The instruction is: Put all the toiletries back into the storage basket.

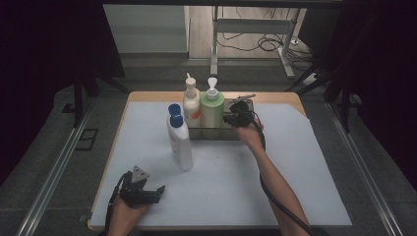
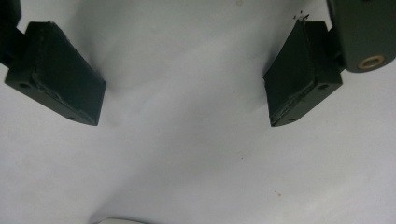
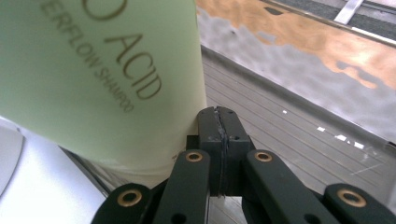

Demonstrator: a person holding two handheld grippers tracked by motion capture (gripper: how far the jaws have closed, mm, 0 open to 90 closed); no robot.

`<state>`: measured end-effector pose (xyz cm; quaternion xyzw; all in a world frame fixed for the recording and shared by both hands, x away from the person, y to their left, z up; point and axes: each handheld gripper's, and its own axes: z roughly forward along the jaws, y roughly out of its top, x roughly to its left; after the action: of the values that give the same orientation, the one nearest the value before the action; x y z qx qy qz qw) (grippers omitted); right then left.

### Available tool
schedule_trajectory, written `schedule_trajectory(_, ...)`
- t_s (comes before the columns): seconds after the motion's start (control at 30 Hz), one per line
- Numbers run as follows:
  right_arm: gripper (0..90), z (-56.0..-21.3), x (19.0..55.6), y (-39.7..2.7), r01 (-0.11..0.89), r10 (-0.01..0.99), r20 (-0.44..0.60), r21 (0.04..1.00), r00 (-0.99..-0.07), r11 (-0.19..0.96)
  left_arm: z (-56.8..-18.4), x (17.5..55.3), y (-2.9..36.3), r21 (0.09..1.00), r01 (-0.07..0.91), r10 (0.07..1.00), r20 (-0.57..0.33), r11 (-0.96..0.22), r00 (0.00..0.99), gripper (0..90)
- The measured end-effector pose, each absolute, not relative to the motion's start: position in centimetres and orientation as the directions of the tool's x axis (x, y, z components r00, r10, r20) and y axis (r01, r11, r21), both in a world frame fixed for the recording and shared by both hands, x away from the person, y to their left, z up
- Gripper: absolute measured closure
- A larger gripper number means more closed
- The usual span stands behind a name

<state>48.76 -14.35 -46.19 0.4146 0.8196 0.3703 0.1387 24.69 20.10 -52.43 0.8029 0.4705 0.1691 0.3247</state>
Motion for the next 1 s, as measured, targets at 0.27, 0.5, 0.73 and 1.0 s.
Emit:
schedule_trajectory(0.27,90.0,-46.2,48.7,-14.1,0.577,0.786,0.071,0.719,-0.615,0.387,-52.4,24.7,20.1,0.68,0.646,0.865,-0.034,-0.346,0.5,11.9)
schedule_trajectory(0.5,89.8,-46.1,48.7,-14.0,0.579,0.781,0.074,0.716,-0.62,0.391,-52.4,24.7,20.1,0.68,0.646,0.865,-0.034,-0.347,0.5,11.9)
schedule_trajectory(0.73,84.7,-45.7,48.6,-14.4,0.57,0.779,0.062,0.719,-0.624,0.399,-52.4,24.7,20.1,0.68,0.646,0.865,-0.034,-0.346,0.5,11.9)
schedule_trajectory(1.0,79.7,-44.9,47.7,-14.9,0.545,0.762,0.059,0.735,-0.645,0.404,-52.4,24.7,20.1,0.681,0.645,0.865,-0.033,-0.347,0.5,11.9)
